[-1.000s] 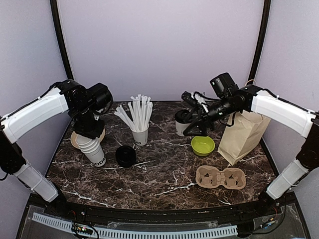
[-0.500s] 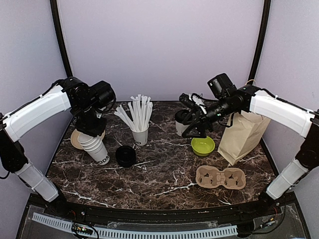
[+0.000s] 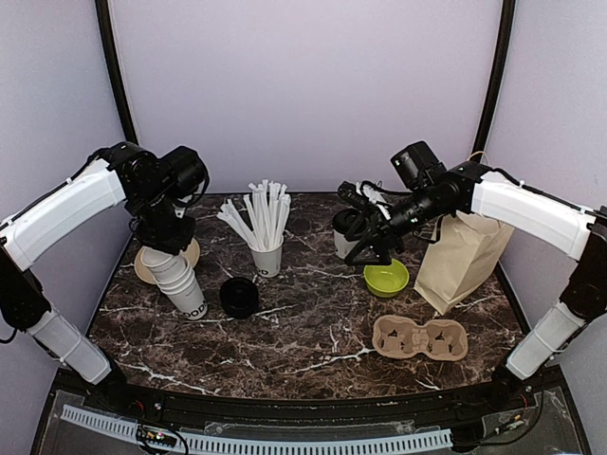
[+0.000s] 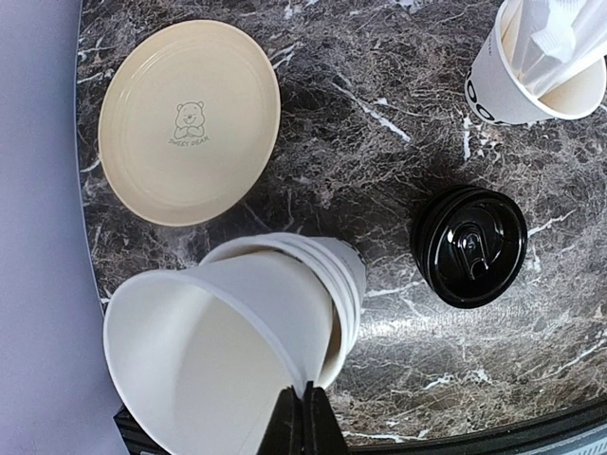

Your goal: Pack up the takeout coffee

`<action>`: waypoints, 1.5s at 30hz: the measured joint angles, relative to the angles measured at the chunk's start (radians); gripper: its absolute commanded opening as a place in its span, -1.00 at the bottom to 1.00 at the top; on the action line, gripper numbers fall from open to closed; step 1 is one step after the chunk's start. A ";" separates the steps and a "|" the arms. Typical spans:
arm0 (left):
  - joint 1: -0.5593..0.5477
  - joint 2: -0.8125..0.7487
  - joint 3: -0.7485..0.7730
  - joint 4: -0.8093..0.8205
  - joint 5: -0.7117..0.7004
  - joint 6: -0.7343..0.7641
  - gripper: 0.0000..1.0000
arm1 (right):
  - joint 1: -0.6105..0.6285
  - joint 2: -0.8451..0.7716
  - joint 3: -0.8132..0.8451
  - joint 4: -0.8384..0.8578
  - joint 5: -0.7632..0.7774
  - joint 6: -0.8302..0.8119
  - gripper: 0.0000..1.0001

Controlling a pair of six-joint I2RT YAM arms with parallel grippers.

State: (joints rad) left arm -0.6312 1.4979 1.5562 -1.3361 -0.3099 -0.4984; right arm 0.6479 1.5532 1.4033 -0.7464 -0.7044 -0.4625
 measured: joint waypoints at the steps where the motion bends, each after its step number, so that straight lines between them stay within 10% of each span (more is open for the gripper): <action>1: 0.000 0.000 0.000 -0.002 0.002 0.000 -1.00 | 0.000 0.000 0.000 0.000 0.000 0.000 0.67; 25: -0.036 0.019 0.066 0.002 0.022 0.014 -1.00 | 0.006 0.000 0.000 -0.003 0.009 -0.008 0.67; 45: -0.201 0.039 0.406 0.013 0.135 0.048 -1.00 | -0.009 -0.011 0.034 -0.064 0.028 -0.033 0.69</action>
State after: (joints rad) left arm -0.8326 1.5368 1.9621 -1.3228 -0.1749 -0.4500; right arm 0.6388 1.5425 1.4372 -0.8108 -0.6762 -0.4957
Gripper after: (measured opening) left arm 0.028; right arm 0.846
